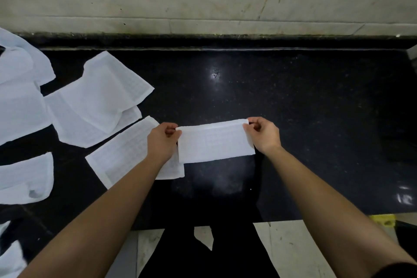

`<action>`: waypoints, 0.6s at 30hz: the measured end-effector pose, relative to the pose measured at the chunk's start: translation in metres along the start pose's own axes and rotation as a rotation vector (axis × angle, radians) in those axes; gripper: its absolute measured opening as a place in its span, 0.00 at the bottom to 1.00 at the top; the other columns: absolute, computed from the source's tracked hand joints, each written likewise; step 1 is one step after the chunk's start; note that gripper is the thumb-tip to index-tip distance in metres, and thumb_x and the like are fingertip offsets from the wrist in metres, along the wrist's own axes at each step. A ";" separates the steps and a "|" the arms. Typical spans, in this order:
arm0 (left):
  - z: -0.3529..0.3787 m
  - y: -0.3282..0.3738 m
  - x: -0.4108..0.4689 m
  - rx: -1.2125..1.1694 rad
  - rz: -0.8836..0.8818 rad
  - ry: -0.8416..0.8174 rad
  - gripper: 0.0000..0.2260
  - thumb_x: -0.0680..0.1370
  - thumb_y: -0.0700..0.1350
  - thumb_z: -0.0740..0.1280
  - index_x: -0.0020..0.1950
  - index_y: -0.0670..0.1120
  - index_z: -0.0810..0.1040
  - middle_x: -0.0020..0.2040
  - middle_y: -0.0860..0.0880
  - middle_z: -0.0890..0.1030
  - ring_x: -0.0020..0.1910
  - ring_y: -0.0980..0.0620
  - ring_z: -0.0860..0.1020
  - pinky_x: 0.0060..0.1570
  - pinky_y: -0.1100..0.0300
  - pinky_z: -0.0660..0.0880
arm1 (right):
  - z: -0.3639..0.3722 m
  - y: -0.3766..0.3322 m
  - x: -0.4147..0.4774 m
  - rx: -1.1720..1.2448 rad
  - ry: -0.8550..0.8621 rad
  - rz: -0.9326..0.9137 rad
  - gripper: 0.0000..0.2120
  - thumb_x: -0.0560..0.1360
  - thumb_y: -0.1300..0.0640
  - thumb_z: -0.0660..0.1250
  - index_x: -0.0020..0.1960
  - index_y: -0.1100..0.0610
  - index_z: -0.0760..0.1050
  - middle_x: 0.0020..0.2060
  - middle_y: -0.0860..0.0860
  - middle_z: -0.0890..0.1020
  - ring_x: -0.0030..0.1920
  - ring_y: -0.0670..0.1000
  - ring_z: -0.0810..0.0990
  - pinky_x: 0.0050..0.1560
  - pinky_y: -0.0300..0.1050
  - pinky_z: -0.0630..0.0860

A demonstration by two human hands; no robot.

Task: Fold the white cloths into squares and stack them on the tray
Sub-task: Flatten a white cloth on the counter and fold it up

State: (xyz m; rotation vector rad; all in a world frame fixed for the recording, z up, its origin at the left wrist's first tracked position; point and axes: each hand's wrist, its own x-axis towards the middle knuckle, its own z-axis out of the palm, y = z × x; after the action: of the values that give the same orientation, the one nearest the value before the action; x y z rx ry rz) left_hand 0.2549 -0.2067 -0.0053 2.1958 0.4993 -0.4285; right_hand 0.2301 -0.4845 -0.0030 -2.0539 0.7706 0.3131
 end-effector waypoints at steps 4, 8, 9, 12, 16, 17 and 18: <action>0.003 -0.012 -0.011 0.155 0.194 0.073 0.15 0.78 0.46 0.69 0.64 0.44 0.77 0.58 0.45 0.78 0.53 0.50 0.76 0.58 0.54 0.75 | 0.003 0.004 -0.004 -0.173 0.043 -0.123 0.19 0.78 0.50 0.67 0.67 0.52 0.75 0.51 0.47 0.80 0.50 0.48 0.79 0.54 0.44 0.77; 0.013 -0.028 -0.030 0.524 0.569 0.160 0.20 0.80 0.50 0.64 0.70 0.44 0.72 0.69 0.40 0.71 0.66 0.41 0.71 0.62 0.43 0.74 | 0.018 0.015 -0.027 -0.585 0.190 -0.596 0.23 0.81 0.52 0.61 0.74 0.58 0.67 0.69 0.59 0.71 0.67 0.60 0.72 0.66 0.57 0.70; 0.017 -0.032 -0.034 0.617 0.617 0.117 0.21 0.81 0.51 0.62 0.73 0.44 0.69 0.73 0.39 0.67 0.70 0.39 0.68 0.65 0.41 0.70 | 0.027 0.015 -0.033 -0.651 0.157 -0.678 0.24 0.82 0.52 0.60 0.76 0.58 0.65 0.73 0.61 0.67 0.71 0.62 0.68 0.70 0.60 0.66; 0.026 -0.045 -0.037 0.811 0.634 -0.031 0.28 0.82 0.56 0.51 0.79 0.44 0.57 0.80 0.39 0.54 0.78 0.40 0.56 0.72 0.40 0.59 | 0.065 0.013 -0.041 -0.801 -0.051 -0.783 0.28 0.84 0.46 0.52 0.80 0.55 0.55 0.80 0.60 0.51 0.80 0.61 0.51 0.78 0.61 0.50; 0.030 -0.058 -0.030 0.965 0.548 -0.124 0.32 0.82 0.62 0.42 0.81 0.45 0.41 0.79 0.43 0.36 0.78 0.45 0.38 0.75 0.42 0.41 | 0.098 0.006 -0.036 -0.937 -0.223 -0.739 0.32 0.83 0.37 0.42 0.81 0.51 0.40 0.80 0.55 0.38 0.79 0.57 0.35 0.78 0.61 0.39; 0.031 -0.060 -0.028 0.976 0.538 -0.136 0.33 0.82 0.62 0.42 0.80 0.46 0.38 0.78 0.44 0.33 0.78 0.45 0.36 0.75 0.43 0.39 | 0.099 0.007 -0.032 -0.959 -0.231 -0.742 0.33 0.83 0.36 0.41 0.81 0.51 0.38 0.80 0.54 0.37 0.79 0.56 0.34 0.78 0.60 0.39; 0.032 -0.060 -0.028 0.980 0.534 -0.145 0.33 0.82 0.63 0.41 0.79 0.46 0.36 0.78 0.44 0.32 0.77 0.45 0.35 0.75 0.43 0.38 | 0.096 0.010 -0.028 -0.977 -0.231 -0.752 0.33 0.82 0.35 0.40 0.81 0.51 0.39 0.80 0.54 0.38 0.79 0.56 0.35 0.78 0.60 0.40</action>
State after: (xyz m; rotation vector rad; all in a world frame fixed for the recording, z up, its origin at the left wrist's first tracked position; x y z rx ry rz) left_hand 0.1979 -0.2025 -0.0505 3.0422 -0.5052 -0.6033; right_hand 0.2092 -0.3984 -0.0506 -2.9394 -0.4416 0.5363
